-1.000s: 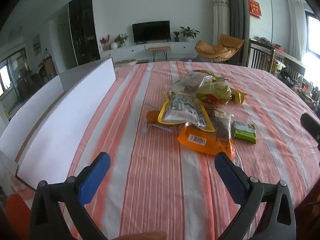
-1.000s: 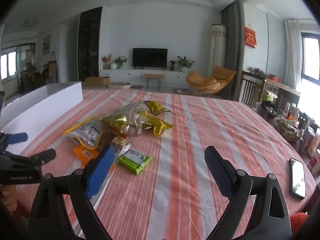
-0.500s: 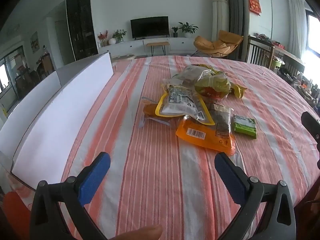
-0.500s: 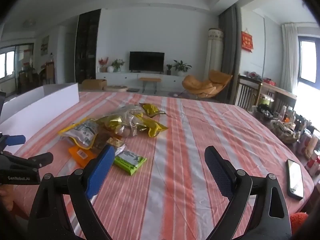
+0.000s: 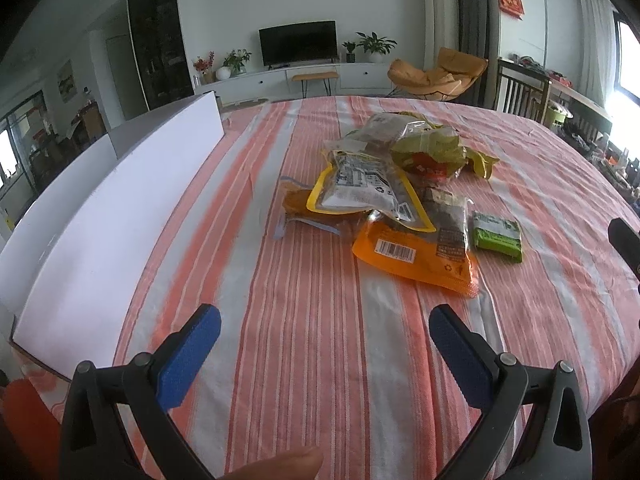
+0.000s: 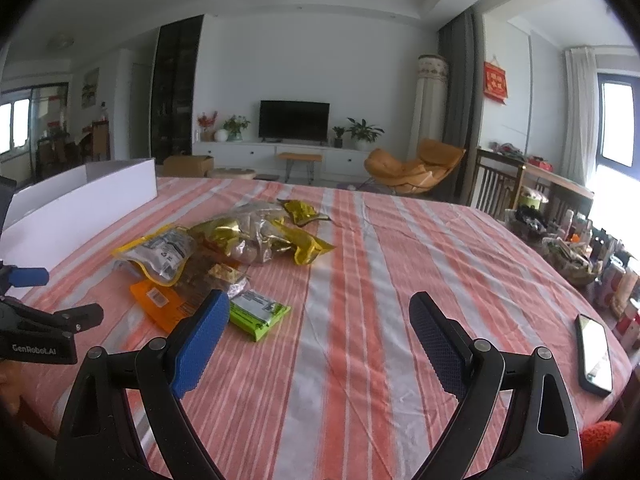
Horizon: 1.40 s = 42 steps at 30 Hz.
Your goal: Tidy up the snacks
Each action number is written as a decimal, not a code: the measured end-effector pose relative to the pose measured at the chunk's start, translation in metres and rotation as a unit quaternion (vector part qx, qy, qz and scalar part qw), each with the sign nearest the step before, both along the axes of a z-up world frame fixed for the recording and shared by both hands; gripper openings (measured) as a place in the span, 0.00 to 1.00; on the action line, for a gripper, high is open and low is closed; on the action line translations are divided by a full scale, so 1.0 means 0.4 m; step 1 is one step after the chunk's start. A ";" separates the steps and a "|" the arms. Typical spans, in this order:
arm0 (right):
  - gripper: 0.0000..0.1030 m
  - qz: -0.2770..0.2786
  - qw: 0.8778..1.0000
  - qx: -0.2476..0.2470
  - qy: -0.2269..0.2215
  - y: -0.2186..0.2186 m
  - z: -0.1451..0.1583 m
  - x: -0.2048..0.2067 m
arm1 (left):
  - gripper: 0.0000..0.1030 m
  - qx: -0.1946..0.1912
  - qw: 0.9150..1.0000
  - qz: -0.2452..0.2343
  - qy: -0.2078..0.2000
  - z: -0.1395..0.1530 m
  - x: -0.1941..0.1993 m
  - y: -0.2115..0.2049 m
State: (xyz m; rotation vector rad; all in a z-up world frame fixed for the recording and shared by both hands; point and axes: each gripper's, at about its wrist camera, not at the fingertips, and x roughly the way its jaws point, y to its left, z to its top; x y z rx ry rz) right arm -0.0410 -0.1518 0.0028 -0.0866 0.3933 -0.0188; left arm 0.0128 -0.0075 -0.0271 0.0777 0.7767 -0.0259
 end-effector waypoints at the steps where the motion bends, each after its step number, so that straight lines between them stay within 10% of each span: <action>1: 0.91 -0.001 1.000 0.001 0.000 -0.002 -0.001 0.001 | 1.00 0.000 1.000 -0.001 0.000 -0.002 -0.001 0.000; 42: 0.91 0.004 1.000 -0.004 0.025 0.011 -0.029 0.018 | 1.00 0.010 0.999 0.011 0.034 -0.040 0.021 0.019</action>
